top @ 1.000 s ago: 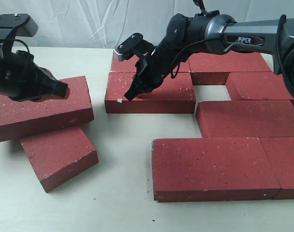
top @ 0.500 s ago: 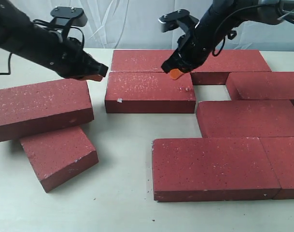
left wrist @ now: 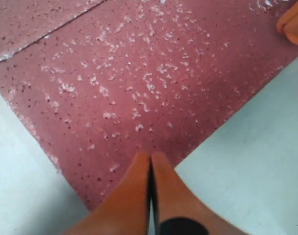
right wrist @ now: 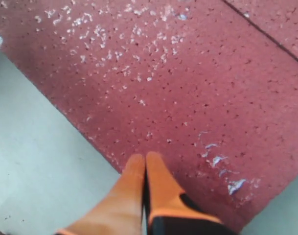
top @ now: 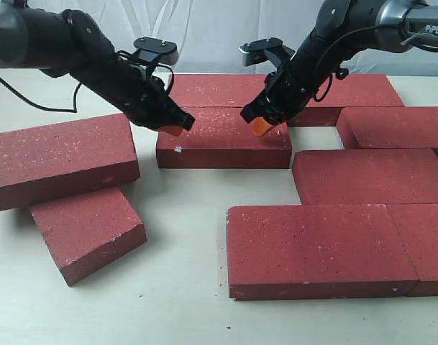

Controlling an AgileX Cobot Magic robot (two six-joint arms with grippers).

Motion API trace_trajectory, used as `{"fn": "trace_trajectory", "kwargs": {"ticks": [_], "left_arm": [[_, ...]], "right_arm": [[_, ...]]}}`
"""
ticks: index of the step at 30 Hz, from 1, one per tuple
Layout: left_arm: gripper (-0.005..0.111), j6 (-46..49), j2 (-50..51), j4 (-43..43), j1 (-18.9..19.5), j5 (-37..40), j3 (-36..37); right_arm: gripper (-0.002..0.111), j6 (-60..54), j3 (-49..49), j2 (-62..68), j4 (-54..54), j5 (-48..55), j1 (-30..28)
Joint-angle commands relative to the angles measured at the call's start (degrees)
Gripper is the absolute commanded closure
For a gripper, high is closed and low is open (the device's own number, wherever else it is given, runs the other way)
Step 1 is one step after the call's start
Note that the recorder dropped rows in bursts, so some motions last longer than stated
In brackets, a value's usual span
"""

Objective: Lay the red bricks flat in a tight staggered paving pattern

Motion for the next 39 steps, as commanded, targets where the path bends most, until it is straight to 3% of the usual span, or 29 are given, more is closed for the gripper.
{"fn": "trace_trajectory", "kwargs": {"ticks": [1,19,25,28,33,39], "left_arm": [[0.107,-1.4,2.3,0.8,-0.4,-0.1,-2.5],[0.107,-2.8,5.0,2.7,-2.8,-0.4,-6.3],[0.107,-20.2,1.3,25.2,0.0,5.9,-6.4],[0.107,-20.5,3.3,25.6,0.0,7.1,-6.4],[0.107,-23.3,4.4,29.9,0.0,-0.9,-6.6],[0.107,-23.3,8.6,30.1,0.0,-1.6,-10.3]], "right_arm": [[0.109,-0.2,-0.1,1.3,-2.5,-0.8,-0.2],[0.109,1.0,-0.1,1.8,-3.4,-1.6,-3.9],[0.109,-0.2,-0.1,1.8,0.2,-2.4,-3.1],[0.109,-0.2,-0.1,1.8,0.2,-2.4,-3.1],[0.109,-0.2,-0.1,1.8,1.0,-2.2,-3.1],[0.109,-0.2,-0.1,-0.2,1.5,-2.2,-3.3]]}}
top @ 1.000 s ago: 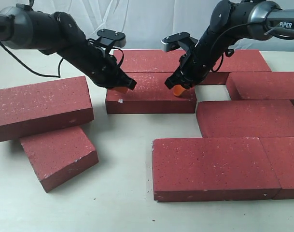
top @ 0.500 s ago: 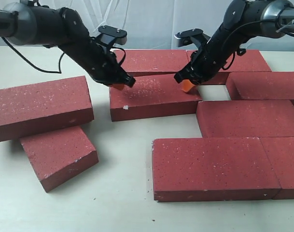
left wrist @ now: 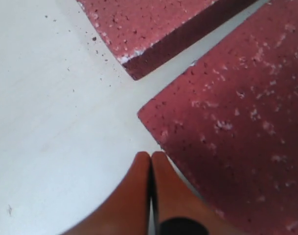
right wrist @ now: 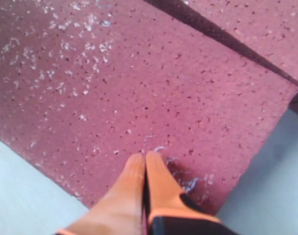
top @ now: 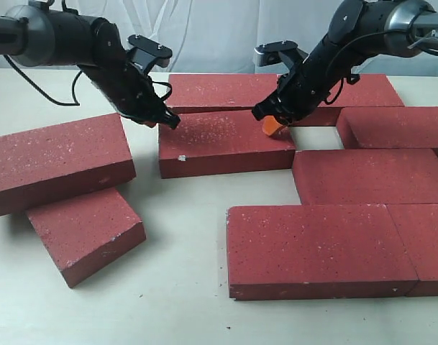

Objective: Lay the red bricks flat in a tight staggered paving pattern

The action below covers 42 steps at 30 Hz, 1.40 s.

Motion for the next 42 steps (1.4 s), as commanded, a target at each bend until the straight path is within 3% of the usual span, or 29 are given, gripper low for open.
{"fn": "trace_trajectory", "kwargs": {"ticks": [1,9,17,23,28,42], "left_arm": [[0.107,-0.5,2.6,0.2,0.1,-0.8,-2.2],[0.107,-0.5,5.4,4.1,0.1,-0.3,-5.4],[0.107,-0.5,6.2,3.9,-0.7,0.9,-6.3],[0.107,-0.9,1.2,4.8,1.4,5.7,-8.5],[0.107,-0.5,1.9,4.0,3.4,11.1,-8.5],[0.107,1.1,6.2,0.5,2.1,7.9,-8.5]], "right_arm": [[0.109,-0.4,-0.1,-2.5,0.4,-0.4,-0.5],[0.109,2.7,-0.1,-4.8,-4.1,-2.4,-5.2],[0.109,3.5,0.1,-3.5,-5.4,0.9,-5.7],[0.109,-9.6,1.3,-5.6,2.2,15.0,-2.0],[0.109,-12.6,4.4,-5.6,0.2,14.3,1.7],[0.109,-14.0,4.5,-5.5,-1.1,17.5,4.2]]}}
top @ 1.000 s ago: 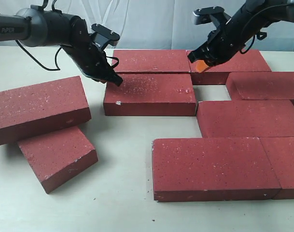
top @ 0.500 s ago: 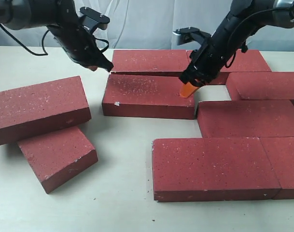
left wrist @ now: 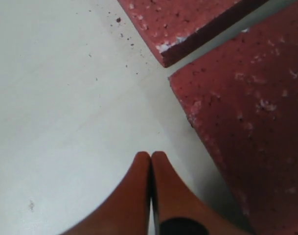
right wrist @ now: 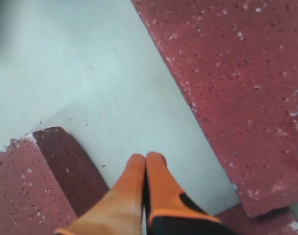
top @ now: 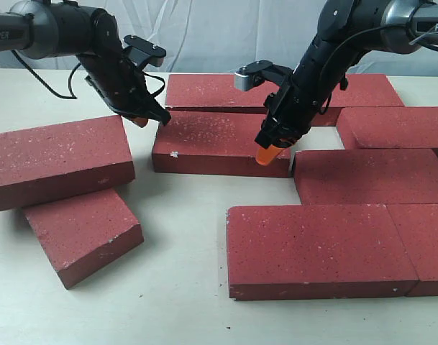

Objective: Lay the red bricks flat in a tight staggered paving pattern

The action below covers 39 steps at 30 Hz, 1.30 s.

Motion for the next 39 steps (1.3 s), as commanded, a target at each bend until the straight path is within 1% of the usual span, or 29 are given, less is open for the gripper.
{"fn": "trace_trajectory", "kwargs": {"ticks": [1,5,7,12,17,22,30,36,39], "left_arm": [[0.107,0.4,1.5,-1.3,-0.4,-1.1,-0.1],[0.107,1.2,1.7,-1.3,-1.3,-2.0,-0.1],[0.107,1.7,1.7,-1.3,-1.7,-1.5,-1.2],[0.107,1.7,1.6,-4.5,-1.9,0.2,-3.7],[0.107,1.7,1.8,-4.4,-1.9,0.5,-3.7],[0.107,1.7,2.5,-3.3,-1.9,1.5,-3.7],[0.107,1.6,2.3,-2.6,-1.9,3.0,-3.7],[0.107,1.6,2.3,-3.6,-1.9,3.4,-3.7],[0.107,3.0,2.3,-7.3,-2.0,3.4,-3.7]], "right_arm": [[0.109,-2.0,0.1,-0.4,-0.7,2.0,0.3],[0.109,-2.1,0.1,0.2,-0.7,2.0,0.3],[0.109,-2.1,0.1,1.3,-0.7,2.0,0.3],[0.109,-2.1,0.1,2.3,-0.7,1.5,0.3],[0.109,-2.1,0.1,2.7,-1.9,1.5,0.3],[0.109,-2.1,0.1,2.7,-3.0,-1.9,0.3],[0.109,1.6,0.1,2.7,-7.7,-11.4,0.3],[0.109,3.0,0.1,2.7,-9.4,-12.0,0.3],[0.109,3.0,0.1,2.7,-9.4,-12.1,0.3]]}}
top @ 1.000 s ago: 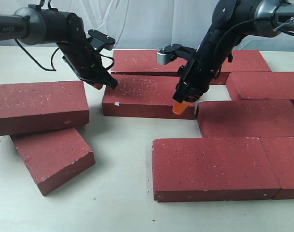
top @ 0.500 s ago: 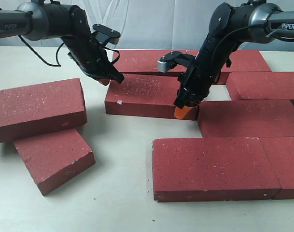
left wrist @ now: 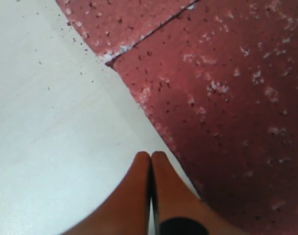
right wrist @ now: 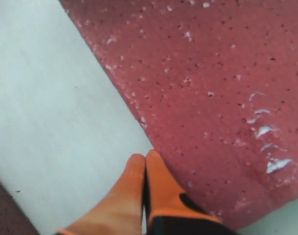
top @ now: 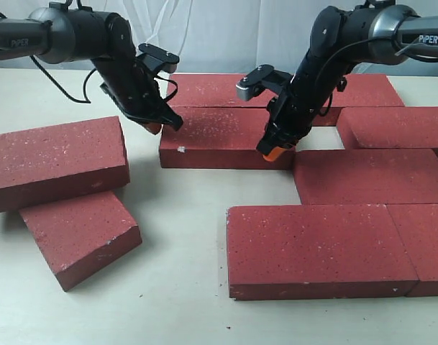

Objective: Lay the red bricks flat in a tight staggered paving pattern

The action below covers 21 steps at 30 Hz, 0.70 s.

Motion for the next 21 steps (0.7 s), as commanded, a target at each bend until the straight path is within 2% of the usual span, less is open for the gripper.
{"fn": "trace_trajectory", "kwargs": {"ticks": [1,10,21], "left_arm": [[0.107,2.1,-0.2,-4.9,-0.3,0.4,-0.4],[0.107,3.3,-0.2,-5.5,-1.1,-0.1,-0.4],[0.107,3.2,-0.2,-5.8,-2.1,-1.3,-0.4]], "right_arm": [[0.109,0.4,0.1,0.0,-1.9,-2.0,-0.2],[0.109,2.6,0.1,0.0,-2.9,-7.8,-0.2],[0.109,5.2,0.1,-5.2,-2.4,-1.4,-0.2]]}}
